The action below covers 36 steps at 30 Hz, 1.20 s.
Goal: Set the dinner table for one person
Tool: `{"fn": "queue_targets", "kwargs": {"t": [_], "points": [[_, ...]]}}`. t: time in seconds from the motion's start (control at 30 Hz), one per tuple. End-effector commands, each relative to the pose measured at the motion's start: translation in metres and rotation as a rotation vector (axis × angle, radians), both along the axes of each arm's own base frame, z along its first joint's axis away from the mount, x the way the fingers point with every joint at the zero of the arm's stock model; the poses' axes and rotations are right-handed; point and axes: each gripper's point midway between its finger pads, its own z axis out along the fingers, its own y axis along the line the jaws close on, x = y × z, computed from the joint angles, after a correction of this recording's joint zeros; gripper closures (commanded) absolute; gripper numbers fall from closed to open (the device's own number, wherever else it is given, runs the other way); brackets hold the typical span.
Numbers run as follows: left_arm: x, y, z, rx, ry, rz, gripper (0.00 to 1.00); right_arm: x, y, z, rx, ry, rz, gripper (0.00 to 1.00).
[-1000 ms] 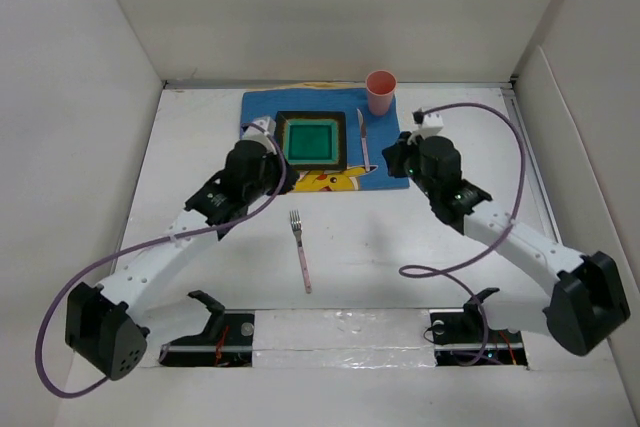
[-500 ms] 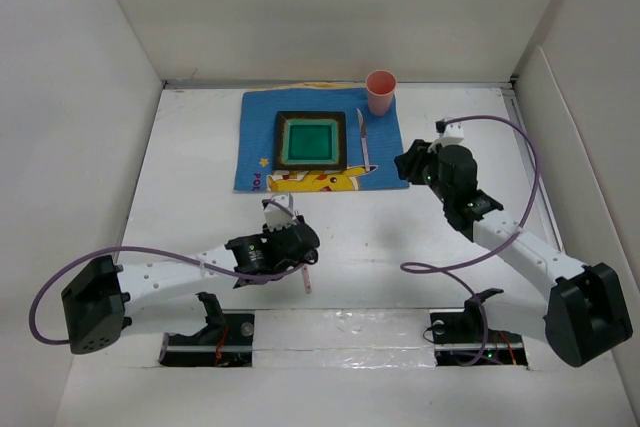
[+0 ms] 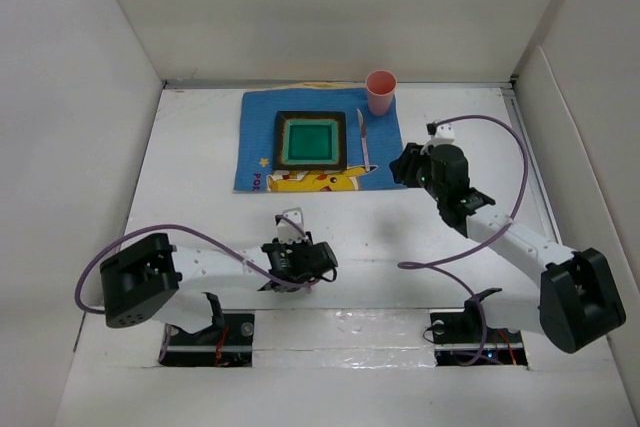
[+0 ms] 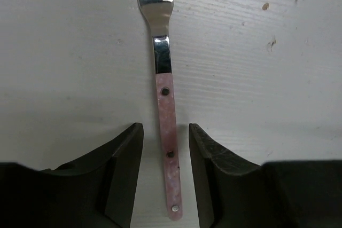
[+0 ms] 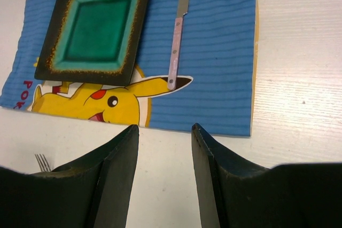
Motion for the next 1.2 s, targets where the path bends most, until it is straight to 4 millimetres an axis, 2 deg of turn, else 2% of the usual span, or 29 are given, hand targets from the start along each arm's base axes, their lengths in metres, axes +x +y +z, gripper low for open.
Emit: {"fn": "queue_targets", "kwargs": {"t": [0.0,0.03,0.17,0.37,0.47,0.5,0.6,0.67,0.7,0.73,0.8,0.9,0.93,0.97,1.0,1.03,1.07,1.1,1.13,1.17], "points": [[0.001,0.010,0.003,0.078,-0.054,0.068,0.64,0.010,0.007,0.032,0.015,-0.085,-0.002,0.51],[0.007,0.009,0.008,0.079,-0.079,0.093,0.64,0.009,0.006,0.032,0.012,-0.086,-0.001,0.51],[0.003,0.010,-0.001,0.140,-0.059,0.079,0.67,0.007,0.004,0.039,0.016,-0.110,-0.022,0.50],[-0.003,0.013,-0.012,0.137,-0.030,0.083,0.75,0.006,0.001,0.041,0.025,-0.112,-0.036,0.51],[-0.003,0.017,-0.016,0.145,-0.031,0.074,0.88,0.003,-0.001,0.044,0.043,-0.121,-0.049,0.52],[-0.002,0.020,-0.016,0.157,-0.028,0.079,0.97,0.002,-0.003,0.046,0.051,-0.127,-0.060,0.52],[0.001,0.025,-0.011,0.185,-0.052,0.081,1.00,0.001,-0.014,0.051,0.068,-0.148,-0.090,0.52],[0.005,0.021,0.000,0.180,-0.069,0.072,1.00,0.000,-0.015,0.055,0.071,-0.156,-0.093,0.52],[0.005,0.023,0.007,0.202,-0.073,0.054,1.00,0.000,-0.020,0.053,0.074,-0.153,-0.108,0.52],[0.012,0.015,0.021,0.184,-0.104,0.051,1.00,0.001,-0.019,0.055,0.085,-0.162,-0.109,0.52],[0.024,0.013,0.050,0.152,-0.177,0.064,1.00,0.001,-0.018,0.053,0.090,-0.156,-0.091,0.52],[0.048,-0.003,0.102,0.038,-0.264,0.034,1.00,0.001,-0.017,0.052,0.092,-0.149,-0.091,0.53],[0.065,0.004,0.119,0.050,-0.292,0.029,1.00,0.002,-0.017,0.051,0.094,-0.152,-0.093,0.53],[0.087,0.003,0.154,-0.044,-0.363,0.037,1.00,0.002,-0.014,0.049,0.098,-0.144,-0.076,0.53],[0.088,0.003,0.155,-0.045,-0.364,0.037,1.00,0.002,-0.013,0.049,0.099,-0.143,-0.076,0.53],[0.109,0.021,0.174,-0.069,-0.398,0.095,1.00,0.002,-0.013,0.049,0.102,-0.142,-0.075,0.53],[0.122,0.027,0.186,-0.056,-0.420,0.071,1.00,0.002,-0.012,0.047,0.102,-0.137,-0.071,0.53],[0.133,0.019,0.201,-0.130,-0.431,0.028,1.00,0.002,-0.013,0.046,0.100,-0.137,-0.075,0.53],[0.160,0.040,0.218,-0.132,-0.456,0.079,1.00,0.003,-0.013,0.045,0.101,-0.138,-0.079,0.53],[0.171,0.045,0.225,-0.120,-0.455,0.053,1.00,0.003,-0.011,0.045,0.104,-0.135,-0.069,0.53]]}}
